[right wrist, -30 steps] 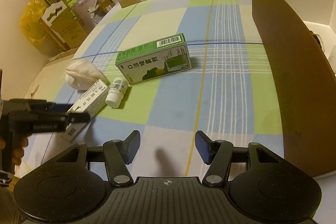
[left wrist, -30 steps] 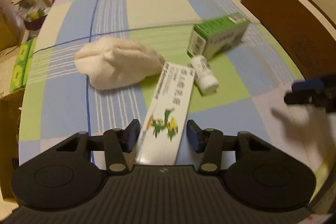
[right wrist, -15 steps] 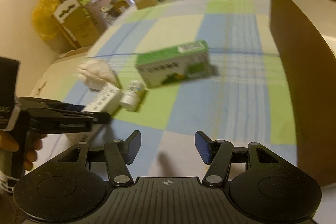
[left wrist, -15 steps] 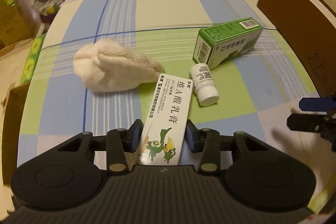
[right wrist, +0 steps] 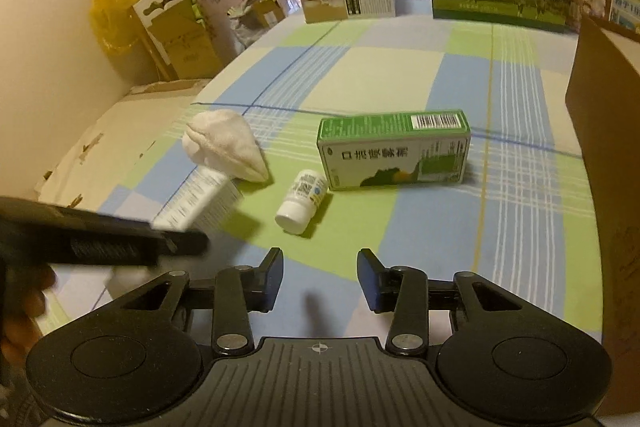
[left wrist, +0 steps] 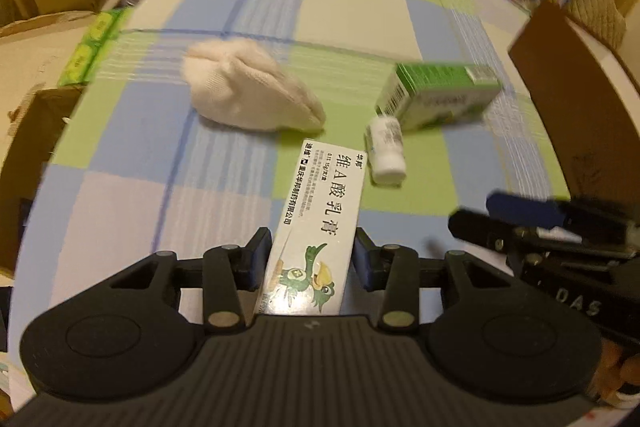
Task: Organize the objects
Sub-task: 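Grasp the white pill bottle with the right tool while the left tool holds the cream box, then lift the cream box and pill bottle and carry both over the brown box, then open the left tool to drop the cream box while the right tool releases the pill bottle, then withdraw both open tools from the brown box back over the table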
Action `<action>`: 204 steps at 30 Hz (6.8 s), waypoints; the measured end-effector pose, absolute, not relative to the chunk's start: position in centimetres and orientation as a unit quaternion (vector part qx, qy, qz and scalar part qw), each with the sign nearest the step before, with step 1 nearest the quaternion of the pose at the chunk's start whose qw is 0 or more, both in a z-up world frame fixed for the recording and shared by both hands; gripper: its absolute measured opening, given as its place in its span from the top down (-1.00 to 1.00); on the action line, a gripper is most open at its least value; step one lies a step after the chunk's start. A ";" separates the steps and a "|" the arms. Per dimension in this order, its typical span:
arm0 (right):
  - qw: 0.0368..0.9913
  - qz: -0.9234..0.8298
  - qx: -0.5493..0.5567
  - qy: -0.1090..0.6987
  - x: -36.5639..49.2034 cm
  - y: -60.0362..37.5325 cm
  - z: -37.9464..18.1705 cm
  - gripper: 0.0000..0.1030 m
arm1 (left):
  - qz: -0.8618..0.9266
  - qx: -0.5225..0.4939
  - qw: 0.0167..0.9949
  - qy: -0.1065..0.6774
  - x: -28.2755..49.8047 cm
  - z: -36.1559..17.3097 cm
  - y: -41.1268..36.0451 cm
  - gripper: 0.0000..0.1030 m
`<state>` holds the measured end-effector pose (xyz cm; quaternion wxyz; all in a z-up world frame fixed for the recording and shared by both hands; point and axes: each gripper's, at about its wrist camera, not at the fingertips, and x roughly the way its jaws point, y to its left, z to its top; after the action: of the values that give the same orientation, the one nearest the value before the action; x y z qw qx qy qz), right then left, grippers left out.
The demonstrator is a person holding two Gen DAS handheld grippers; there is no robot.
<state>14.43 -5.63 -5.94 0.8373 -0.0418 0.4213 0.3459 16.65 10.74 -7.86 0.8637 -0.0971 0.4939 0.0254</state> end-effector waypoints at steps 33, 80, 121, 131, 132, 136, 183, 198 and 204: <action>0.853 0.310 -0.076 0.412 16.1 -1.2 -9.2 0.53 | 0.190 -0.137 0.846 0.480 16.9 -8.3 17.4 0.26; 0.911 0.231 0.071 0.333 9.0 -23.2 5.0 0.53 | -0.038 -0.085 0.908 0.409 12.5 2.5 -3.9 0.26; 0.911 0.153 0.035 0.382 31.6 -36.4 1.7 0.53 | -0.142 0.005 0.883 0.448 35.1 0.0 -24.7 0.26; 0.902 0.128 0.037 0.410 35.6 -35.9 -0.4 0.53 | -0.136 0.044 0.874 0.465 39.7 -2.6 -26.1 0.26; 0.902 0.127 0.036 0.411 35.7 -35.9 -0.5 0.53 | -0.137 0.045 0.874 0.464 39.9 -2.7 -26.2 0.26; 0.902 0.123 0.037 0.412 36.1 -35.8 -0.7 0.53 | -0.142 0.041 0.869 0.473 40.7 -3.5 -26.2 0.25; 0.919 0.124 0.115 0.356 22.9 -39.7 6.3 0.09 | -0.209 0.010 0.883 0.421 30.5 1.6 -21.6 -0.39; 0.931 0.138 0.082 0.327 13.6 -35.9 9.7 -0.09 | -0.204 -0.012 0.897 0.391 21.1 5.6 -17.2 -0.50; 0.925 0.160 0.100 0.331 10.6 -33.2 9.7 -0.12 | -0.165 -0.012 0.908 0.385 17.6 6.3 -13.6 -0.53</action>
<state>10.61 -33.24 9.73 0.9245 0.1002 0.3312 0.1598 17.60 -13.64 6.33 0.9078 -0.0119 0.3853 -0.1650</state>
